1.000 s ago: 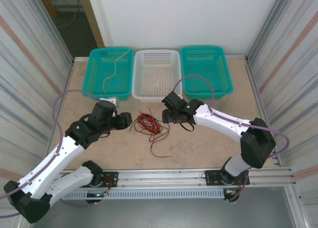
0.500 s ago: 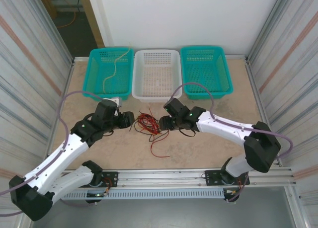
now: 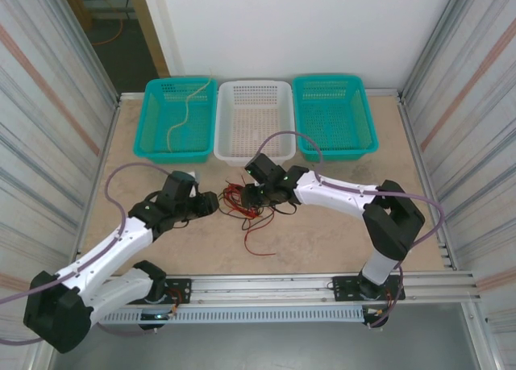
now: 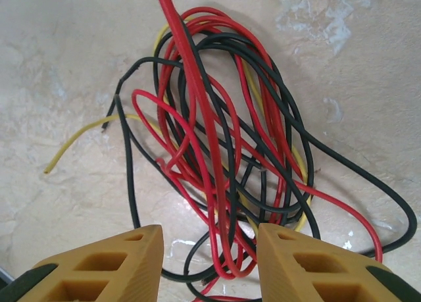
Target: Untangle the cables
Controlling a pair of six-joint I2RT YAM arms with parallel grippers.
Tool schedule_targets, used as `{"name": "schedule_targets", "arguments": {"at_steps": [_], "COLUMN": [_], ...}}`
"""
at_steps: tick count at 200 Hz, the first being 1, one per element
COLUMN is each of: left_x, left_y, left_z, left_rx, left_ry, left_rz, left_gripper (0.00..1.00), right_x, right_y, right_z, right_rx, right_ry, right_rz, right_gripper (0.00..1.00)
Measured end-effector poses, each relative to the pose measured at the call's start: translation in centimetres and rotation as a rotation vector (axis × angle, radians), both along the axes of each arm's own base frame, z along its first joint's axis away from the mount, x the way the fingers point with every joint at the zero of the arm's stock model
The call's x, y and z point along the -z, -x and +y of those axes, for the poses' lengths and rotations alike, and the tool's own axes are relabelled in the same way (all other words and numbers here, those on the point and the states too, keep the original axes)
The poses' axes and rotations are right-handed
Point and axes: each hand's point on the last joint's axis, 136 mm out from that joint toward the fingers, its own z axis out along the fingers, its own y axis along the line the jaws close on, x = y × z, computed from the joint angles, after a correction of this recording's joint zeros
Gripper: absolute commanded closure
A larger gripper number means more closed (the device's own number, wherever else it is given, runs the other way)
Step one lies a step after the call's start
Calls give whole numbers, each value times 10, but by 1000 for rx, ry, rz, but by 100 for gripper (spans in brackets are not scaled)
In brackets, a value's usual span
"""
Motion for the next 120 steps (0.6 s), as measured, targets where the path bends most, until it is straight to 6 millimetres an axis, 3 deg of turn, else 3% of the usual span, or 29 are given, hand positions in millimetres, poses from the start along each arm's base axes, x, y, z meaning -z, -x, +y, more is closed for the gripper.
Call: {"name": "schedule_targets", "arguments": {"at_steps": [55, 86, 120], "left_x": [45, 48, 44], "left_y": [-7, -18, -23], "left_z": [-5, -14, -19], "left_rx": [-13, 0, 3], "left_ry": [-41, -40, -23], "left_rz": [138, 151, 147], "left_gripper": [66, 71, 62], "right_x": [-1, -7, -9], "right_y": [-2, -1, -1], "right_z": [-7, -11, -15], "right_rx": [12, 5, 7], "right_ry": [29, 34, 43], "right_rz": [-17, -41, -50], "right_gripper": [63, 65, 65]}}
